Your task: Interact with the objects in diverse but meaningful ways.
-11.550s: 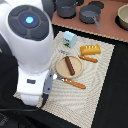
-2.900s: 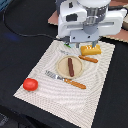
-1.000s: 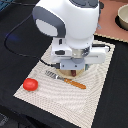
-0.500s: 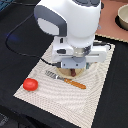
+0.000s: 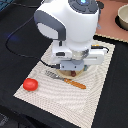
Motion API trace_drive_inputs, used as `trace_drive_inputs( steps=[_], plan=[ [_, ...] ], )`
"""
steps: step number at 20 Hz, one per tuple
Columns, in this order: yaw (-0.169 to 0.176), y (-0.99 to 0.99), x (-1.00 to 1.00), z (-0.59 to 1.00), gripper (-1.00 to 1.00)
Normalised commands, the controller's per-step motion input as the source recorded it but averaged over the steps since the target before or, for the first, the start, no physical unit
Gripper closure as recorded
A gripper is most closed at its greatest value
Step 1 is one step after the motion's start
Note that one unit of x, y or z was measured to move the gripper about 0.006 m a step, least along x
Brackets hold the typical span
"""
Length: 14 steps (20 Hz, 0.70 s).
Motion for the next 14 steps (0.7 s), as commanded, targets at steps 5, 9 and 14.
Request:
trace_drive_inputs(
  steps=[5, 9, 14],
  plan=[
    [0.000, 0.00, -0.03, -0.17, 1.00],
    [0.005, 0.00, 0.01, -0.12, 1.00],
    [0.006, 0.00, 0.06, -0.10, 1.00]
  ],
)
